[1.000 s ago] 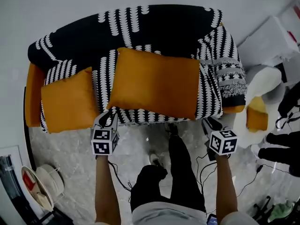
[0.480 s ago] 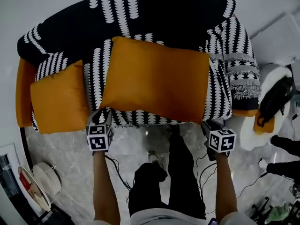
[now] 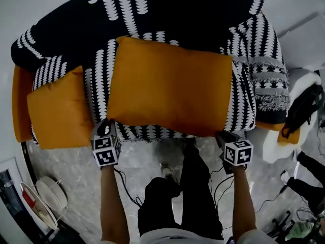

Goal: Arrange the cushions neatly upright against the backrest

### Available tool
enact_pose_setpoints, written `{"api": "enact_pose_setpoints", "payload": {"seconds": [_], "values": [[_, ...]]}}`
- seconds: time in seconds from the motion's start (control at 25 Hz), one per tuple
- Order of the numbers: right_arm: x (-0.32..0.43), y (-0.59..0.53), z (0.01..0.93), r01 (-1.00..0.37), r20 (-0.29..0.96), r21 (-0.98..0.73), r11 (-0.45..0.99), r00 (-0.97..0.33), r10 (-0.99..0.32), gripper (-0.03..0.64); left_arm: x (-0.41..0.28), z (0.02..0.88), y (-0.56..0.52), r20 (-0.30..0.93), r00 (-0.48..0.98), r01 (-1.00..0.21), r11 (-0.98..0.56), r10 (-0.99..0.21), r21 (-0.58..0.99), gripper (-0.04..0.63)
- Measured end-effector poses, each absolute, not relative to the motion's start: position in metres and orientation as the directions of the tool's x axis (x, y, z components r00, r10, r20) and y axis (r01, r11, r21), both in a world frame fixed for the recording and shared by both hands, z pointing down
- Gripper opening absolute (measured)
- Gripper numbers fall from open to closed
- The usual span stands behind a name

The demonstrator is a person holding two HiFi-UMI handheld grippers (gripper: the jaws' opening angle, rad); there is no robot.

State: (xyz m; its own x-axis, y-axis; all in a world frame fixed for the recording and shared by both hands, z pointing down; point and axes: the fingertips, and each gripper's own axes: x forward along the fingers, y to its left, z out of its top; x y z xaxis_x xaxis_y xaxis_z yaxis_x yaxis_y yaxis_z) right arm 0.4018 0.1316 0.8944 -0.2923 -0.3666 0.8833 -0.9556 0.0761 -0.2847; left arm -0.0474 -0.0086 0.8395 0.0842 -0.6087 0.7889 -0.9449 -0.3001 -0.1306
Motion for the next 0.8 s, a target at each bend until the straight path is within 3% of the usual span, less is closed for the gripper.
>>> {"api": "enact_pose_setpoints", "payload": {"seconds": [0.16,0.8], "values": [[0.407,0.134,0.890,-0.964,0.908,-0.240,0.115,-0.265,-0.325,0.036,-0.042,0.839,-0.007,0.808,0.076,-0.946,-0.298,-0.585,-0.127,0.035],[0.460,0.055,0.767,-0.974,0.904,-0.185,0.131,-0.221,-0.366,0.013,0.000,0.755,-0.033,0.856,0.068,-0.950,-0.296,-0.512,-0.102,0.026]]}}
